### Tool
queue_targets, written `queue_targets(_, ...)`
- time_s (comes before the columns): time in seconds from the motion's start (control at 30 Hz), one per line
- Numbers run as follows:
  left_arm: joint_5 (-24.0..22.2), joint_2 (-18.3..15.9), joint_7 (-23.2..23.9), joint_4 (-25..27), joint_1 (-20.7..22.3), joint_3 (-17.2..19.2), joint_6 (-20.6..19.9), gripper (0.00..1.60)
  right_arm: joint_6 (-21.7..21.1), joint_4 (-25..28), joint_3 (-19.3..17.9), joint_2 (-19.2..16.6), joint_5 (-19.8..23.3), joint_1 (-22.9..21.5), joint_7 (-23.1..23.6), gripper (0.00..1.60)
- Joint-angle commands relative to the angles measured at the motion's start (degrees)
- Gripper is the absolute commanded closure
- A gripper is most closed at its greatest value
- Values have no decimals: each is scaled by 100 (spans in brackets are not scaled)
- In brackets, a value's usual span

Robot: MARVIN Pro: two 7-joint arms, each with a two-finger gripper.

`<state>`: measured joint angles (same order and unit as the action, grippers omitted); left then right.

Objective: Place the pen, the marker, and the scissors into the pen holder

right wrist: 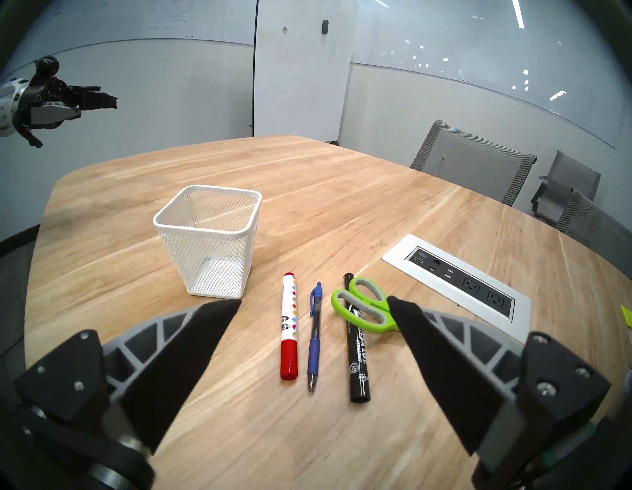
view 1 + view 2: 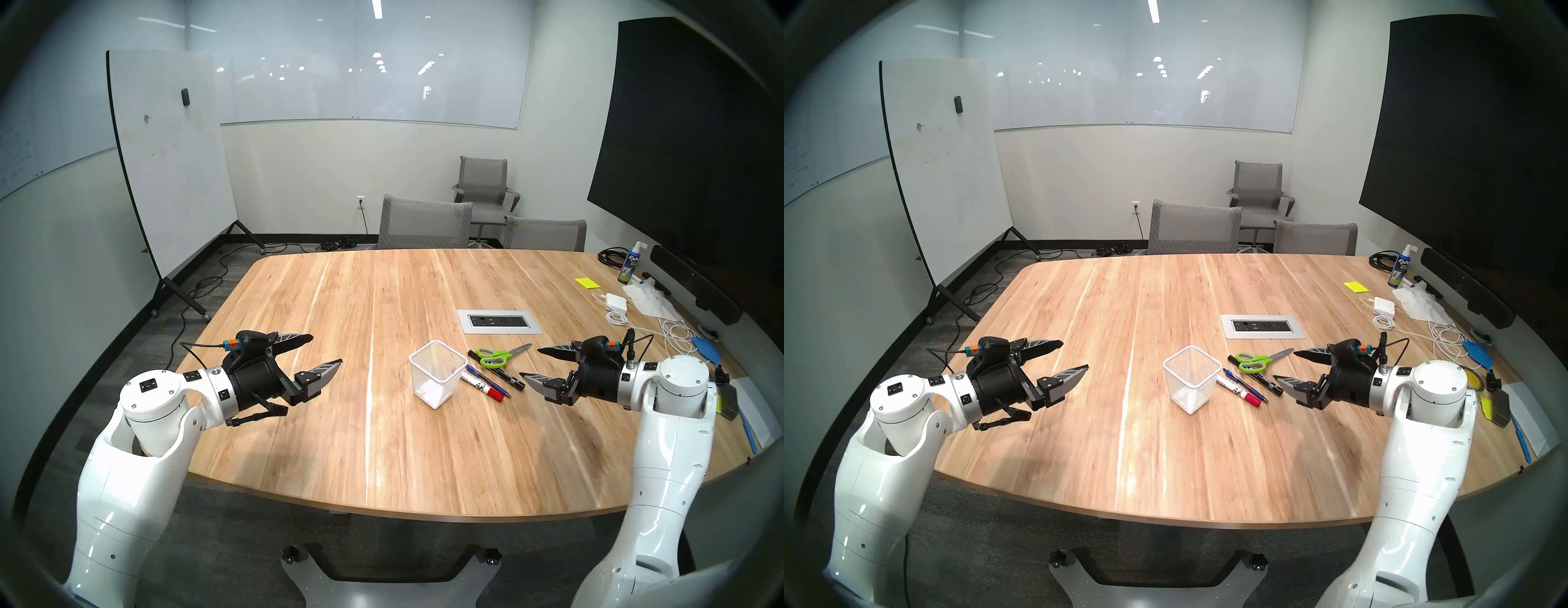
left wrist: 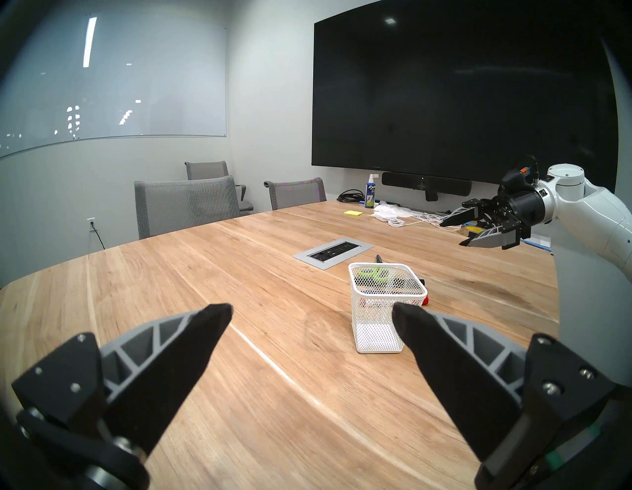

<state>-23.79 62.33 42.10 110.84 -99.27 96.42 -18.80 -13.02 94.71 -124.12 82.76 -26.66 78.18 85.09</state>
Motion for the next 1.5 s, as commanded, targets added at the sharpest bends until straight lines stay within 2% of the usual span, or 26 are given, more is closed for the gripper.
queue_targets(0.0, 1, -6, 2, 82, 6, 6, 3, 0, -33, 165, 120, 57, -61, 36, -9, 0)
queue_targets(0.73, 1, -5, 2, 82, 6, 6, 3, 0, -564, 455, 358, 179, -732, 261, -9, 0)
queue_targets(0.97, 1, -5, 3, 81, 6, 6, 3, 0, -788, 380, 381, 148, -856, 149, -9, 0)
queue_targets(1.3, 1, -5, 4, 80, 7, 6, 4, 0, -1156, 201, 749, -236, -686, 148, -9, 0)
queue_targets(1.47, 1, -5, 4, 81, 7, 6, 4, 0, -1157, 125, 877, -391, -573, 175, -9, 0)
